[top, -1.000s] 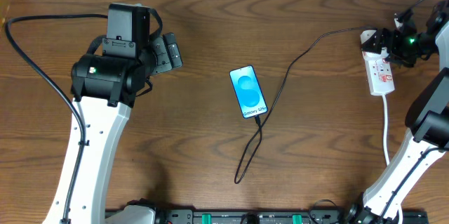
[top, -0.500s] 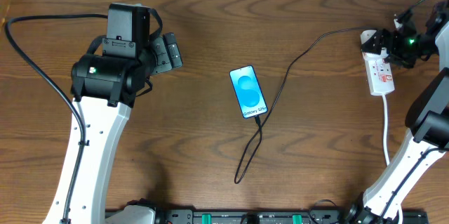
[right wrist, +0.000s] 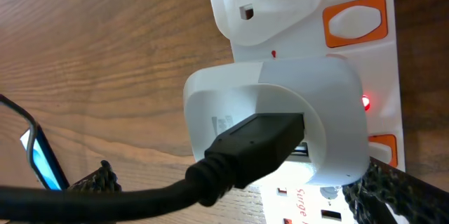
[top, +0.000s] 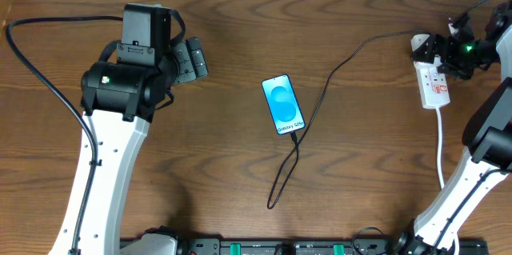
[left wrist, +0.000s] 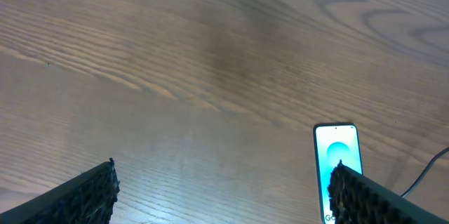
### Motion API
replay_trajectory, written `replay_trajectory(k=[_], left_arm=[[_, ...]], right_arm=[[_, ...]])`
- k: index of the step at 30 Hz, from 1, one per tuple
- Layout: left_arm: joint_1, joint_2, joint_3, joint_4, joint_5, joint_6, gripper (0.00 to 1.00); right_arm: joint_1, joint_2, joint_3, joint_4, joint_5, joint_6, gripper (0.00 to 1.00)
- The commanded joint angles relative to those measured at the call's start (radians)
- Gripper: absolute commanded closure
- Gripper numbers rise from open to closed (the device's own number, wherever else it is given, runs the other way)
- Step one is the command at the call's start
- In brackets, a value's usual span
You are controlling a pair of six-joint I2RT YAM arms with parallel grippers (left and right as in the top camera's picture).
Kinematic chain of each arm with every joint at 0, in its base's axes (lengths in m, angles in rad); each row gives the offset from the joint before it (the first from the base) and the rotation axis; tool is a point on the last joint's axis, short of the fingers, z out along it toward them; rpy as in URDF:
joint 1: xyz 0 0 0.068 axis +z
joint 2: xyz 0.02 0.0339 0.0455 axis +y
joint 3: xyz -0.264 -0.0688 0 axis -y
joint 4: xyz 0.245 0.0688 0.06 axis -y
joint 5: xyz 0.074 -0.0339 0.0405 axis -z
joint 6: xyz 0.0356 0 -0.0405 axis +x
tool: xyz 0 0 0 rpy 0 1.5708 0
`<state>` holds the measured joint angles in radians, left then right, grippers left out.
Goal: Plug charger to phone and switch on socket
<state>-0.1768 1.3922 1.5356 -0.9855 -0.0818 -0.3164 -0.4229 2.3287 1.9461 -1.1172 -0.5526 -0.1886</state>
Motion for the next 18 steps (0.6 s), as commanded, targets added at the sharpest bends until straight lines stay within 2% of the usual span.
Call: replay_trajectory(k=[1, 18], left_arm=[[-0.001, -0.001, 0.011, -0.002, -0.013, 0.009, 0.05], [-0.001, -0.001, 0.011, -0.002, -0.013, 0.009, 0.05]], right_arm=[[0.012, 0.015, -0.031, 0.002, -0.073, 0.013, 0.01], [-0.028, 0.010, -0.028, -0.031, -0.074, 0.016, 0.01]])
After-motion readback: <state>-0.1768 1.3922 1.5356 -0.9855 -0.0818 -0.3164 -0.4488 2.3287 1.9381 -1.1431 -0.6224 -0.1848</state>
